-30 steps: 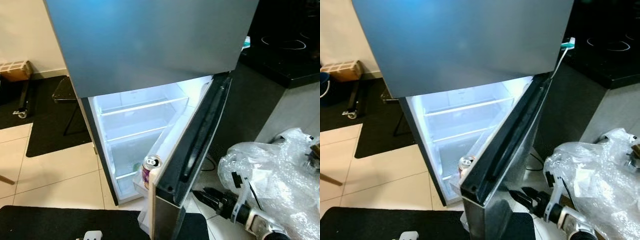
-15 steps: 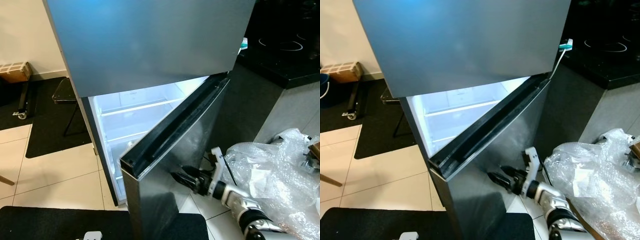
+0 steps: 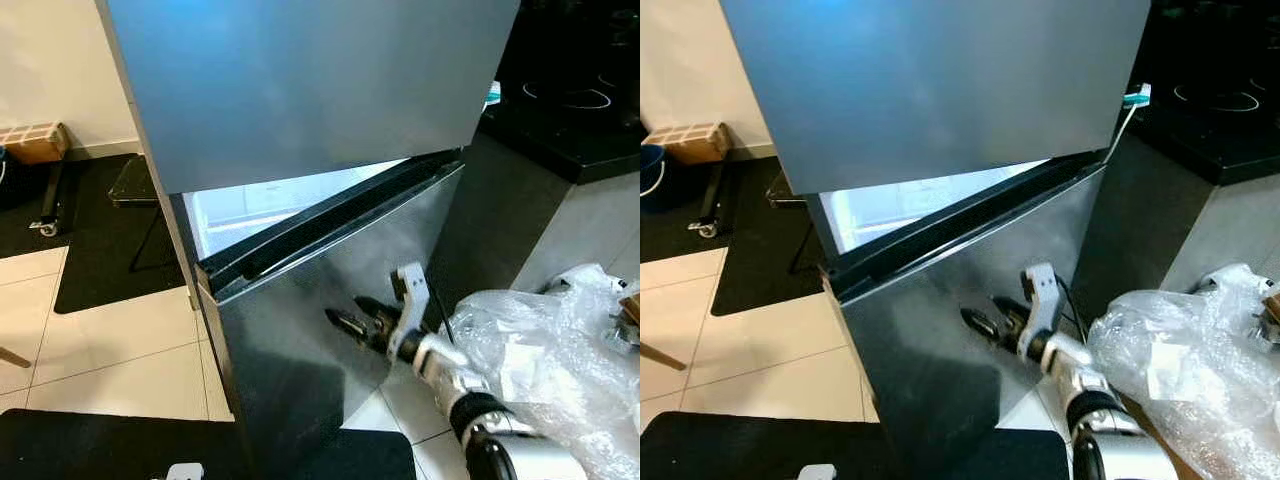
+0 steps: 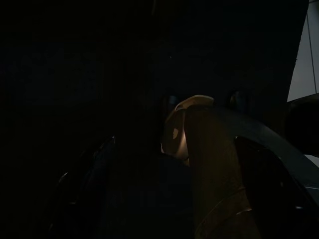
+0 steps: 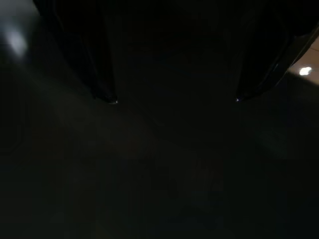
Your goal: Restocking fridge
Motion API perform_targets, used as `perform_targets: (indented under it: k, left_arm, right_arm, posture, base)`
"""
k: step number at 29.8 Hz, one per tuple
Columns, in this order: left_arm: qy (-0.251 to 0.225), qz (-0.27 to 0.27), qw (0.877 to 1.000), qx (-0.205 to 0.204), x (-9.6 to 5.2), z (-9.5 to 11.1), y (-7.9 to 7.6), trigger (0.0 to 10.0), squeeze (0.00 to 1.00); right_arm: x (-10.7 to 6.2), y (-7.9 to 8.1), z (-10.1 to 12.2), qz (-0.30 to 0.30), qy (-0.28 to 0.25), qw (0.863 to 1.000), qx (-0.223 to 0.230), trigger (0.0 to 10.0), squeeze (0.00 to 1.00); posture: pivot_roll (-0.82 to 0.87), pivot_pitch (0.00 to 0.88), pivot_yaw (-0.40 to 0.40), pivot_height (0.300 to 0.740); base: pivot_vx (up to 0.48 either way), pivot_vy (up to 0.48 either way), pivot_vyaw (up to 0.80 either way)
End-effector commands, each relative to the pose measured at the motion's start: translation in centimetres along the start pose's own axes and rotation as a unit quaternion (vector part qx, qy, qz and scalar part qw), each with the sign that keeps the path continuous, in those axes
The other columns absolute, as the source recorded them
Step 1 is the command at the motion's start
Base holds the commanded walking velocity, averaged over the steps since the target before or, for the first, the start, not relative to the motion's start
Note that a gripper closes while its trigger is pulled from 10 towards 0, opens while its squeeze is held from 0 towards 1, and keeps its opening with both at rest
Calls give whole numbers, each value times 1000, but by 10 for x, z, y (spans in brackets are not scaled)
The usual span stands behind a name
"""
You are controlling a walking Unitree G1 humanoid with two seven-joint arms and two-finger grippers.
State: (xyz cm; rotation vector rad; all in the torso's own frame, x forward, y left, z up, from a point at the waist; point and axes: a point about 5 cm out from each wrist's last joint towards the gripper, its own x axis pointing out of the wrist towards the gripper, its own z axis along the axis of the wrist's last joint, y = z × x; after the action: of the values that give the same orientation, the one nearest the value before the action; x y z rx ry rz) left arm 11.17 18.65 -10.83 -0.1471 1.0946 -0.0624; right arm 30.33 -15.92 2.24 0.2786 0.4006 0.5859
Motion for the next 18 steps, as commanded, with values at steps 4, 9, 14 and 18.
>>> perform_targets:
  k: [4, 9, 14, 18]
  left_arm:
    - [11, 6, 1000, 0, -2, -7, 3, 10000, 0]
    - [10, 4, 1000, 1, -2, -6, 3, 10000, 0]
    - [9, 4, 1000, 2, -1, -5, 2, 10000, 0]
    - [9, 4, 1000, 2, -1, -4, 2, 10000, 0]
  right_arm:
    - [-19, -14, -28, -72, 61, 996, -10, 10000, 0]
    - [-54, -24, -80, -147, 155, 977, 2, 10000, 0]
    - [-85, -21, -122, -193, 234, 953, 24, 10000, 0]
    - [-93, -19, -132, -202, 252, 946, 25, 10000, 0]
  posture:
    - [-58, 0, -30, 740]
    - [-61, 0, -30, 740]
    - [-59, 0, -27, 740]
    - [-57, 0, -26, 740]
  base:
    - [0, 0, 0]
    - [0, 0, 158]
    - [0, 0, 788]
    - [0, 0, 788]
